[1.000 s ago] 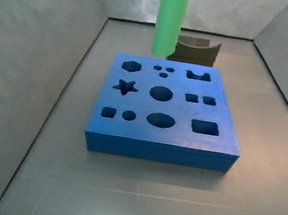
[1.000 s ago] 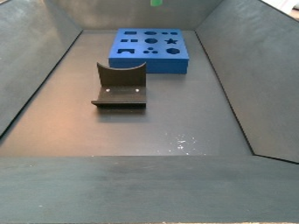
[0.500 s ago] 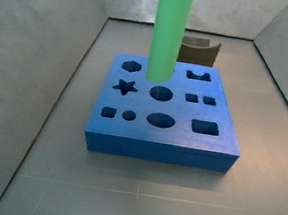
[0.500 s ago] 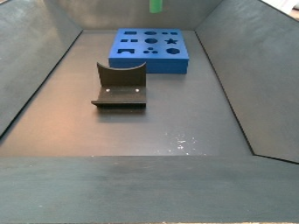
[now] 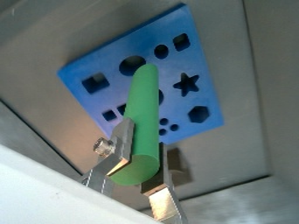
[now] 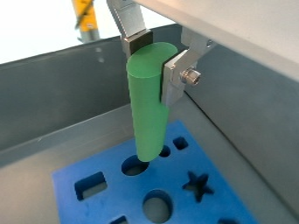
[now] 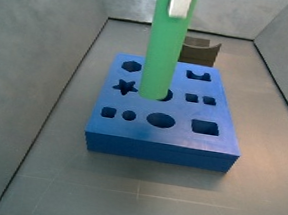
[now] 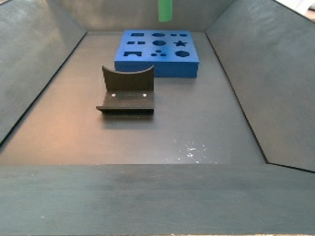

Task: Pick up the oval object. Move up. Place the oval object on the fixture. Regrasp the oval object. Move to above the board. Insert the oval object.
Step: Insert the oval object.

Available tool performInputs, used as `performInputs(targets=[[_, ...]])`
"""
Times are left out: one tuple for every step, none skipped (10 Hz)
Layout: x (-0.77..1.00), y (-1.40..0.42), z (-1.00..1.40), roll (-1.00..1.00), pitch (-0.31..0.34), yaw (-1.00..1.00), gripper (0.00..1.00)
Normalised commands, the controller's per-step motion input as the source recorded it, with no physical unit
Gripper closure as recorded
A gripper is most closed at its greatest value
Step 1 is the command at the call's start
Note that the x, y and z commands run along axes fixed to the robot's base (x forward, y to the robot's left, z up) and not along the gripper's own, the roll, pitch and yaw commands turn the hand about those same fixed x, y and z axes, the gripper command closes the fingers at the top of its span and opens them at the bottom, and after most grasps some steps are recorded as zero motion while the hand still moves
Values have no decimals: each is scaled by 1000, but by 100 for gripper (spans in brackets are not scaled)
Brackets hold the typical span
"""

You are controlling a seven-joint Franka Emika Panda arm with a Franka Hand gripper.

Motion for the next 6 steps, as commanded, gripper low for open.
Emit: performInputs(targets=[[163, 0, -346, -44, 0, -917, 100], [254, 0, -351, -41, 0, -840, 100], [286, 0, -357, -37, 0, -811, 100], [306, 0, -360, -34, 0, -791, 100], [240, 0, -357, -37, 0, -849, 100], [214, 0, -360, -33, 0, -857, 100]])
